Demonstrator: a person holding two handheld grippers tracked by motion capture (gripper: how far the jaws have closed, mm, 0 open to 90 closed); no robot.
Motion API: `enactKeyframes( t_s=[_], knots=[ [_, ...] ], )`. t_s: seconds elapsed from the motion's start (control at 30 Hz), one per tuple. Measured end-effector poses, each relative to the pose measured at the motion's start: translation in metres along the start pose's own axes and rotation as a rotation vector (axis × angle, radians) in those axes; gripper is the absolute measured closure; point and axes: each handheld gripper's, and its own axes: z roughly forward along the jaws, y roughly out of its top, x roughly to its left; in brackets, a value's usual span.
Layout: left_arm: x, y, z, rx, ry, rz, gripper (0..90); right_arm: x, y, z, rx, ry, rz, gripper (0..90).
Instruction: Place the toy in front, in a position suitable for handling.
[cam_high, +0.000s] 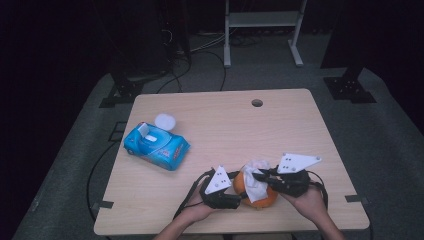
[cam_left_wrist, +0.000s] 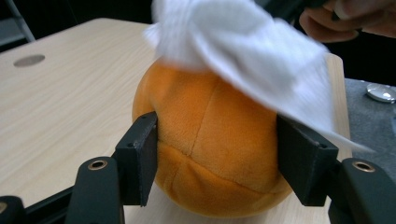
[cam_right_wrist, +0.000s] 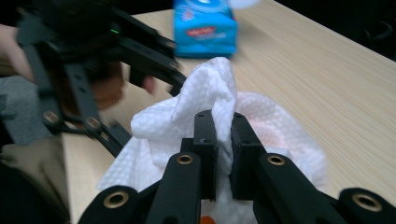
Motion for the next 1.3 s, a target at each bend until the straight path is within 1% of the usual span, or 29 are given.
enactKeyframes(
  t_s=[0.03, 0.1, 0.17, 0.2, 0.23, 0.27, 0.3, 0.37, 0.4, 0.47, 0.5, 0.53, 0.57, 0.6, 0.63, 0.67, 0.73, 0.8, 0.83, 0.87, 0.93, 0.97, 1.03, 1.1, 1.13, 1.2, 1.23, 1.27, 1.3],
  knots=[
    [0.001, -0.001, 0.0, 0.002, -0.003, -0.002, 34.9, -0.004, -0.004, -0.002, 0.001, -0.005, 0.022, 82.6],
    [0.003, -0.001, -0.001, 0.013, -0.006, -0.006, 33.2, -0.012, -0.011, -0.003, 0.001, 0.012, 0.067, 82.5],
    [0.004, 0.0, -0.001, 0.011, -0.011, -0.026, 27.3, -0.012, -0.015, -0.001, 0.004, 0.016, 0.077, 82.5],
    [0.005, 0.001, -0.001, 0.012, -0.017, -0.038, 23.8, -0.011, -0.015, 0.0, 0.008, 0.015, 0.075, 82.5],
    [0.005, 0.002, -0.001, 0.013, -0.013, -0.046, 20.3, -0.01, -0.015, 0.002, 0.012, 0.017, 0.07, 82.5],
    [0.004, 0.003, -0.002, 0.012, -0.006, -0.046, 18.4, -0.008, -0.014, 0.003, 0.013, 0.023, 0.068, 82.5],
    [0.003, 0.003, -0.002, 0.018, -0.011, -0.039, 18.0, -0.007, -0.015, 0.005, 0.012, 0.035, 0.068, 82.5],
    [0.001, 0.002, -0.001, 0.049, -0.01, -0.027, 19.5, -0.002, -0.015, 0.011, 0.032, 0.066, 0.059, 82.6],
    [0.001, -0.001, -0.001, 0.057, -0.013, -0.025, 23.7, 0.0, -0.015, 0.013, 0.041, 0.067, 0.048, 82.6],
    [0.001, -0.004, -0.002, 0.052, -0.012, -0.021, 30.6, 0.003, -0.013, 0.016, 0.057, 0.068, 0.037, 82.5],
    [0.001, -0.004, -0.002, 0.049, -0.009, -0.019, 32.7, 0.003, -0.011, 0.015, 0.055, 0.063, 0.031, 82.5],
    [0.0, -0.003, -0.002, 0.05, -0.007, -0.008, 34.5, 0.005, -0.008, 0.014, 0.038, 0.046, 0.019, 82.4],
    [-0.001, -0.002, -0.002, 0.045, -0.011, 0.0, 35.3, 0.007, -0.005, 0.013, 0.016, 0.041, 0.009, 82.3],
    [-0.002, -0.001, -0.001, 0.047, -0.013, 0.018, 35.7, 0.01, -0.001, 0.012, -0.006, 0.045, 0.006, 82.1],
    [-0.005, -0.001, 0.0, 0.041, -0.016, 0.029, 35.8, 0.012, 0.002, 0.013, -0.017, 0.04, -0.007, 82.1],
    [-0.006, -0.001, 0.0, 0.044, -0.017, 0.042, 35.8, 0.014, 0.004, 0.014, -0.014, 0.03, -0.025, 81.9],
    [-0.006, -0.002, 0.0, 0.046, -0.016, 0.045, 35.7, 0.012, 0.003, 0.017, 0.016, 0.017, -0.036, 81.7],
    [-0.002, -0.003, -0.001, 0.047, -0.021, 0.034, 35.2, 0.005, -0.001, 0.015, 0.014, 0.014, -0.012, 81.9],
    [0.001, -0.004, -0.001, 0.046, -0.023, 0.019, 34.2, 0.002, -0.004, 0.013, 0.019, 0.008, -0.001, 82.0],
    [0.003, -0.005, -0.002, 0.044, -0.026, -0.001, 32.3, -0.001, -0.007, 0.011, 0.027, 0.008, 0.015, 82.1],
    [0.007, -0.004, -0.001, 0.042, -0.035, -0.061, 24.2, -0.006, -0.013, 0.009, 0.034, 0.016, 0.044, 82.1],
    [0.009, -0.004, 0.001, 0.051, -0.043, -0.092, 19.0, -0.006, -0.015, 0.009, 0.035, 0.022, 0.055, 82.2],
    [0.01, -0.007, 0.003, 0.069, -0.068, -0.129, 13.5, -0.004, -0.016, 0.011, 0.04, 0.05, 0.065, 82.3],
    [0.012, -0.01, 0.006, 0.09, -0.089, -0.162, 10.6, 0.0, -0.015, 0.013, 0.053, 0.067, 0.048, 82.3],
    [0.012, -0.011, 0.007, 0.095, -0.093, -0.177, 10.7, 0.001, -0.015, 0.015, 0.057, 0.075, 0.041, 82.3],
    [0.011, -0.013, 0.007, 0.096, -0.101, -0.177, 17.0, 0.002, -0.015, 0.018, 0.059, 0.081, 0.04, 82.3],
    [0.01, -0.013, 0.006, 0.093, -0.085, -0.167, 22.6, 0.003, -0.014, 0.019, 0.061, 0.082, 0.041, 82.3],
    [0.008, -0.012, 0.005, 0.084, -0.076, -0.155, 27.6, 0.003, -0.013, 0.019, 0.062, 0.072, 0.035, 82.4],
    [0.007, -0.01, 0.004, 0.068, -0.064, -0.134, 31.9, 0.004, -0.012, 0.018, 0.06, 0.061, 0.025, 82.4]
  ],
)
